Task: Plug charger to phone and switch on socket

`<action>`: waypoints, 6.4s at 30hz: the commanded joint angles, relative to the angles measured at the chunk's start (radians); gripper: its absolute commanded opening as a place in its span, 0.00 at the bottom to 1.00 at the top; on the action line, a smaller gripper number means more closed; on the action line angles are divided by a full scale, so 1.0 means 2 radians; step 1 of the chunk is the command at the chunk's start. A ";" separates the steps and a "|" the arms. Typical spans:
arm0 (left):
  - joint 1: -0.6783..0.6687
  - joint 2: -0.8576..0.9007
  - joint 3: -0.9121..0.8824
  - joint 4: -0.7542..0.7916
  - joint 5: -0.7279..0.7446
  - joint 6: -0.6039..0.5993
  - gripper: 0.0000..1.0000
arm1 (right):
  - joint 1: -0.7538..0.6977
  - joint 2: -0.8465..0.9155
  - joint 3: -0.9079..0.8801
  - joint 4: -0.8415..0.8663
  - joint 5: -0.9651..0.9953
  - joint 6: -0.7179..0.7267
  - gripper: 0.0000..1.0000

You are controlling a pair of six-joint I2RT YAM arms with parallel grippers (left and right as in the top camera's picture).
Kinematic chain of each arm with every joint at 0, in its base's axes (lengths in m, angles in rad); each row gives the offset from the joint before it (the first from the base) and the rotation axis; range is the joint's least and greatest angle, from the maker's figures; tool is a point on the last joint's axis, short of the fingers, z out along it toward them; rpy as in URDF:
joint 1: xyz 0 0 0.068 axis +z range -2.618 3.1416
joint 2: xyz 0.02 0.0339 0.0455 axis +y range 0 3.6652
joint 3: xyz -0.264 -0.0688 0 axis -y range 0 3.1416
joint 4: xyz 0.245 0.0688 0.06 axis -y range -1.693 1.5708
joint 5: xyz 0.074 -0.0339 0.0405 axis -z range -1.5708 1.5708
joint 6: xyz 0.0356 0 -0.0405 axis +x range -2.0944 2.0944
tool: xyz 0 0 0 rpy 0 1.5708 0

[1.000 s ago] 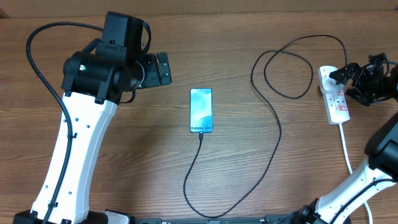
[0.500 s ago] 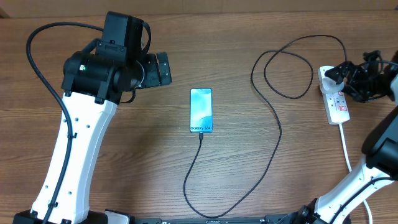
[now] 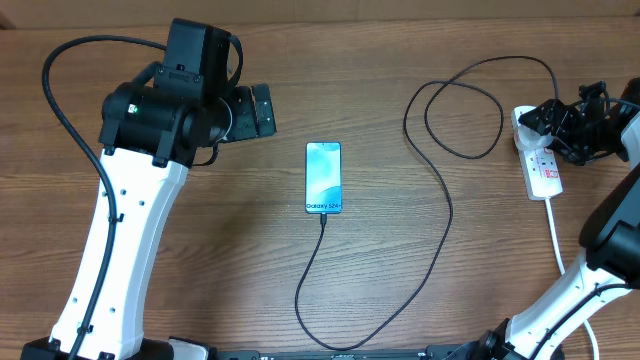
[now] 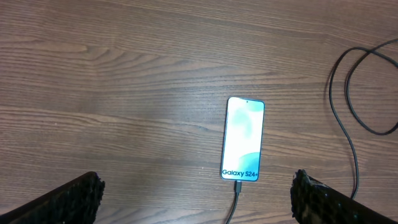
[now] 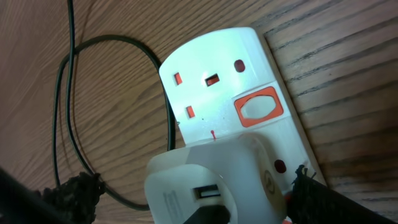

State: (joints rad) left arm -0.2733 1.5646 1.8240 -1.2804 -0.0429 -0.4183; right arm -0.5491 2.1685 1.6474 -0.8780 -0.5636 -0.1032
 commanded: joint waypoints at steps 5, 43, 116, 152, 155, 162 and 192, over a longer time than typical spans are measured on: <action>0.002 0.003 -0.003 -0.001 -0.009 0.006 1.00 | 0.002 0.001 -0.007 0.003 0.006 0.005 1.00; 0.002 0.003 -0.003 -0.001 -0.009 0.006 1.00 | 0.011 0.001 -0.035 -0.027 -0.034 -0.003 1.00; 0.002 0.003 -0.003 -0.001 -0.009 0.006 1.00 | -0.031 -0.285 -0.008 -0.127 -0.020 0.022 1.00; 0.002 0.003 -0.003 -0.003 -0.008 0.006 1.00 | -0.031 -0.285 -0.008 -0.127 -0.020 0.022 1.00; 0.002 0.003 -0.003 -0.003 -0.010 0.012 1.00 | -0.031 -0.285 -0.008 -0.127 -0.020 0.022 1.00; 0.002 -0.005 -0.006 0.002 -0.033 0.011 1.00 | -0.031 -0.285 -0.008 -0.127 -0.020 0.022 1.00; 0.008 -0.601 -0.691 0.550 -0.051 0.068 1.00 | -0.031 -0.285 -0.008 -0.127 -0.020 0.022 1.00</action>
State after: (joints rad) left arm -0.2729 0.4763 0.5617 -0.2604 -0.1329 -0.3103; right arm -0.6144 1.5963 1.6230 -1.1378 -0.6022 -0.0525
